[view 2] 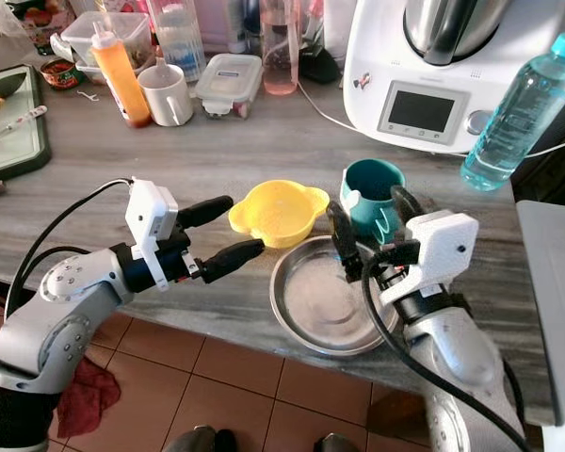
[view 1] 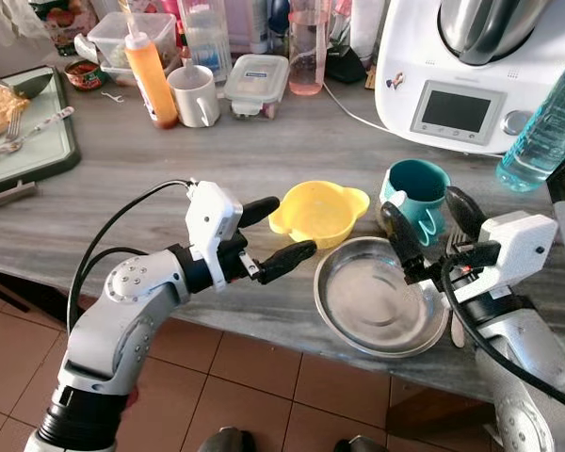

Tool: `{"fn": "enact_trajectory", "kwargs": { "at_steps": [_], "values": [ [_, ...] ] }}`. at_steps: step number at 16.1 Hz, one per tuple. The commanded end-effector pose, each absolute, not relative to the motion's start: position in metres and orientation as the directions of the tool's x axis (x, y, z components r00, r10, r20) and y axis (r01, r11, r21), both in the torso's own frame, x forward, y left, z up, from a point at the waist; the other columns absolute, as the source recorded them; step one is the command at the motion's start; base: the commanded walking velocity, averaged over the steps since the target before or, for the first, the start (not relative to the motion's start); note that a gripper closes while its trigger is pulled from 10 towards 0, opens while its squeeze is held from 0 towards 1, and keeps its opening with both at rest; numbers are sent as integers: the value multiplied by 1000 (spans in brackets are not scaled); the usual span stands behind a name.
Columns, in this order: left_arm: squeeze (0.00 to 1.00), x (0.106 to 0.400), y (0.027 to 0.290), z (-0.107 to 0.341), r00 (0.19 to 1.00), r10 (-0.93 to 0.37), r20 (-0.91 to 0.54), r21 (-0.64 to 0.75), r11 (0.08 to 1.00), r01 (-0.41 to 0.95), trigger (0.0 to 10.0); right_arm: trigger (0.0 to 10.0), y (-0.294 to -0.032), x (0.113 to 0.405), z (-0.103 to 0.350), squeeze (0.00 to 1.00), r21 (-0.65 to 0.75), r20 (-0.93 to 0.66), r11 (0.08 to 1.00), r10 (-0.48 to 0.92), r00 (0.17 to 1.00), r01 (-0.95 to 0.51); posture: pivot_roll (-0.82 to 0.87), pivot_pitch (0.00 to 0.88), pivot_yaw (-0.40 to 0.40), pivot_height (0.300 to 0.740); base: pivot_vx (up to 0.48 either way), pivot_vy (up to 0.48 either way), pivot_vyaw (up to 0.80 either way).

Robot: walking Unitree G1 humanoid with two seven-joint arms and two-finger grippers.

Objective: Setting the table

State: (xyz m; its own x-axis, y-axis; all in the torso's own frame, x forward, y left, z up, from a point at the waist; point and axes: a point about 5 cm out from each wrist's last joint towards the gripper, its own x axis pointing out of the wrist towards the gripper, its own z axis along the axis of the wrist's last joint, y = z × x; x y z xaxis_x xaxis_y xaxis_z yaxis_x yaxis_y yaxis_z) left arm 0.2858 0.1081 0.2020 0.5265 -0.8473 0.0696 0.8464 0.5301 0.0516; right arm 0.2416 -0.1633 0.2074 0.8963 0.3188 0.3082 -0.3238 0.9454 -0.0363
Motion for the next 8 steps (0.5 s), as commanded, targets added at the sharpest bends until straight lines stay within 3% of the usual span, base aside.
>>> {"fn": "enact_trajectory", "kwargs": {
  "at_steps": [1,3,5,8],
  "values": [
    [0,286,108,204,538,-839,81,65,543,837,10000,10000,-156,234,211,1000,-43,314,944,322,893,-326,69,166,25,714,0,0,0],
    [0,286,103,202,583,-803,119,40,591,806,10000,10000,-146,227,215,1000,-126,312,945,325,893,-301,58,159,23,714,0,0,0],
    [0,284,96,204,597,-788,151,21,606,795,10000,10000,-144,225,218,1000,-114,327,953,303,895,-281,50,156,25,714,0,0,0],
    [0,288,97,204,684,-698,211,17,703,711,10000,10000,-153,215,218,1000,-84,355,990,132,926,-109,39,139,20,714,0,0,0]
  ]
}}
